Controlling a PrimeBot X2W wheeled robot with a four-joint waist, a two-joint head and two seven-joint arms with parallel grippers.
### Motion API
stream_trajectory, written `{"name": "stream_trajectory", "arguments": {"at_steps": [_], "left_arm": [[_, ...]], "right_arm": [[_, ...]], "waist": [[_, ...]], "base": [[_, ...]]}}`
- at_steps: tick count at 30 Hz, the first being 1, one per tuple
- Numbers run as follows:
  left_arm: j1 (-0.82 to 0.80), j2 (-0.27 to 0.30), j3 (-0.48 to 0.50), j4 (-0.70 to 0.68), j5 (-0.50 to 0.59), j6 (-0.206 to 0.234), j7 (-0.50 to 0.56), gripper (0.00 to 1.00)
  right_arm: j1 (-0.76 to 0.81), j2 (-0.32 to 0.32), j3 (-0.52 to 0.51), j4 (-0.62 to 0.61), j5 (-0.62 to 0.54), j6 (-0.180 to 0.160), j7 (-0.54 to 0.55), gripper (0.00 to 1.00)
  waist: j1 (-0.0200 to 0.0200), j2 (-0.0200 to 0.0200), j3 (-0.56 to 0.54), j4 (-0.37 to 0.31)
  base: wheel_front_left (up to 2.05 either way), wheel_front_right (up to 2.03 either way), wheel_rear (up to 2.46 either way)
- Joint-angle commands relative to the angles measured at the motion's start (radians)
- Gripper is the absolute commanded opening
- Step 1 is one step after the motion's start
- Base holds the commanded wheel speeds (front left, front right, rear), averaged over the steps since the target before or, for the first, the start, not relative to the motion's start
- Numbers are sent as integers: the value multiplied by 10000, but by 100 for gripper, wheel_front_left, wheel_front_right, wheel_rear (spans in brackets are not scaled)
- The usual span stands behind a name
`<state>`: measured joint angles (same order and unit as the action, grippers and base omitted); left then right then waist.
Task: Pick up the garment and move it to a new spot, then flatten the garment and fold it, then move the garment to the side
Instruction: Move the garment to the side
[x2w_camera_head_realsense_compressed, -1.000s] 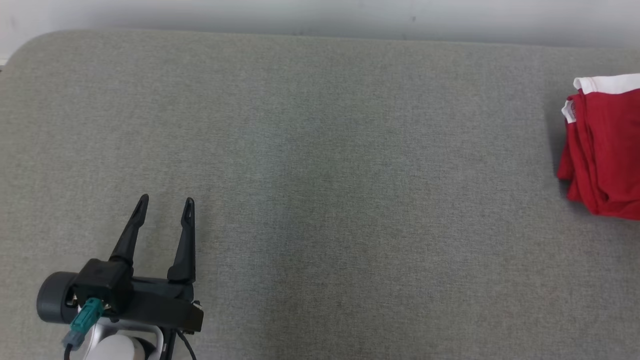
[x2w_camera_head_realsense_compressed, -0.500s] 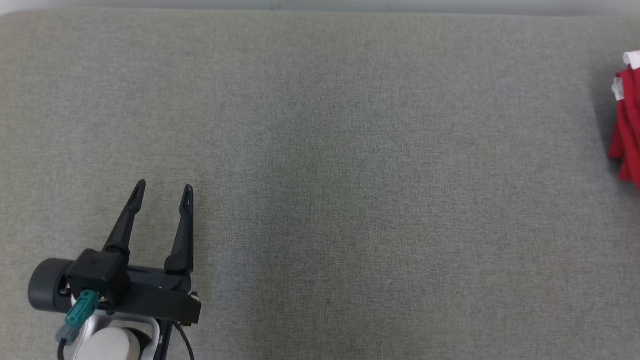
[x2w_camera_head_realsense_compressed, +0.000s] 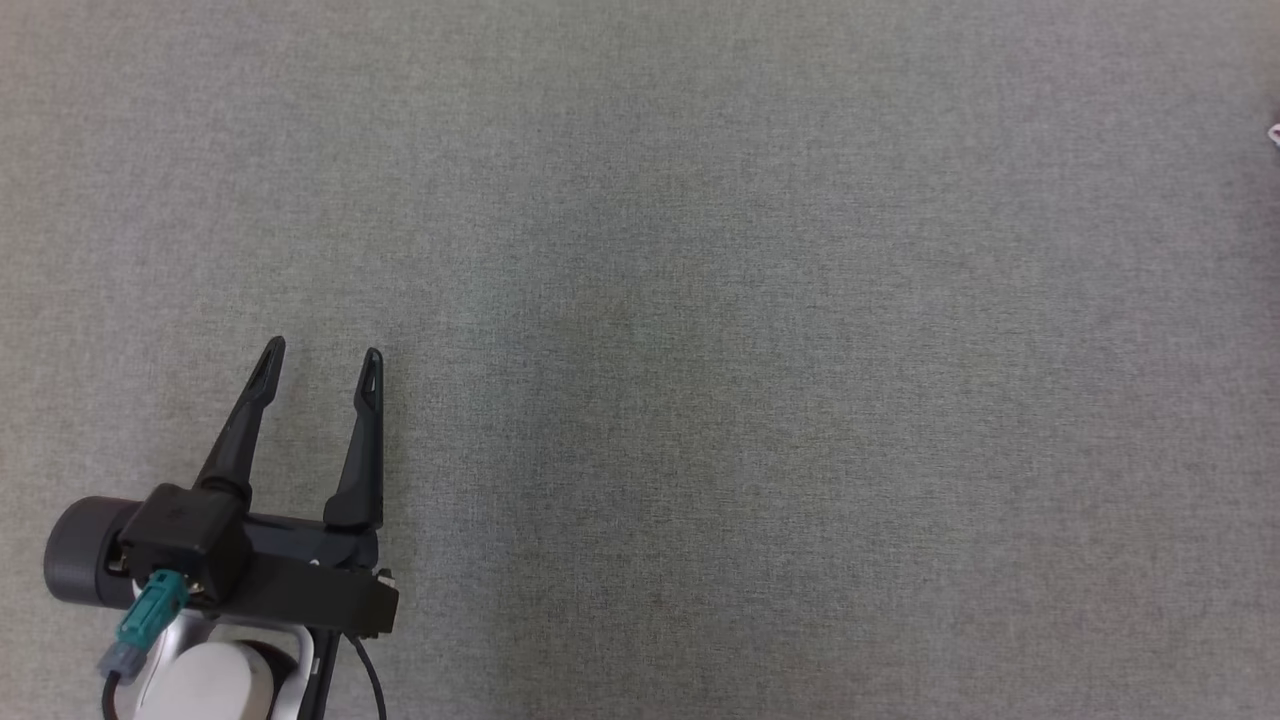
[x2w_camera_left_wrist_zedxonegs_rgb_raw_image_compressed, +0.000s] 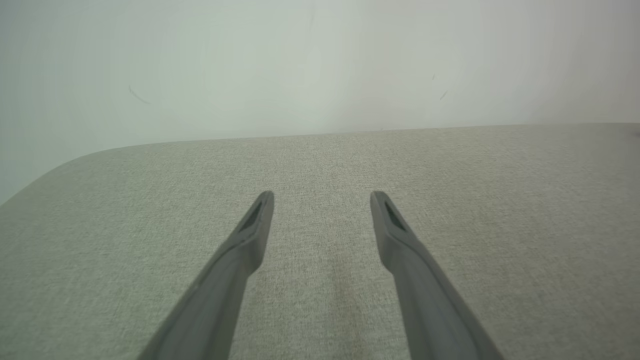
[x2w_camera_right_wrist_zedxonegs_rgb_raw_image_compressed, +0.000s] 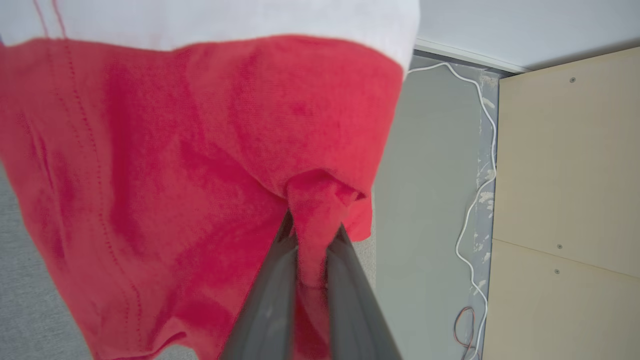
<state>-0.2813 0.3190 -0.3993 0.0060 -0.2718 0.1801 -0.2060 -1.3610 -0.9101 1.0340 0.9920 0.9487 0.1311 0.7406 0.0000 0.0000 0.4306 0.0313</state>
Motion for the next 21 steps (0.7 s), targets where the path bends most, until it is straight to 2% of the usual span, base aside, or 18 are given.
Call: {"name": "stream_trajectory", "arguments": {"at_steps": [1, 15, 16, 17, 18, 21], "left_arm": [[-139, 90, 15, -42, -8, 10, -18, 100], [-110, 162, 13, -31, -93, 119, -73, 100], [-106, 167, 17, -38, -100, 127, -80, 100], [-102, 180, 25, -43, -111, 118, -88, 100], [-101, 180, 24, -42, -116, 126, -94, 100], [-112, 168, 4, -15, -150, 123, -99, 100]], "right_arm": [[-124, -111, 89, 79, -130, -11, 51, 0], [-545, -295, 825, 560, -1075, -11, -76, 0], [-576, -273, 881, 550, -1144, -11, -165, 64], [-617, -255, 909, 590, -1209, -11, -232, 87], [-621, -227, 983, 608, -1308, -11, -255, 100], [-699, -198, 1132, 650, -1449, -11, -289, 100]], "waist": [[0, 0, 46, 45], [0, 0, 143, 278], [0, 0, 148, 287], [0, 0, 156, 292], [0, 0, 159, 296], [0, 0, 170, 308]], "base": [[0, 0, 0], [0, 0, 0], [0, 0, 0], [0, 0, 0], [0, 0, 0], [0, 0, 0]]}}
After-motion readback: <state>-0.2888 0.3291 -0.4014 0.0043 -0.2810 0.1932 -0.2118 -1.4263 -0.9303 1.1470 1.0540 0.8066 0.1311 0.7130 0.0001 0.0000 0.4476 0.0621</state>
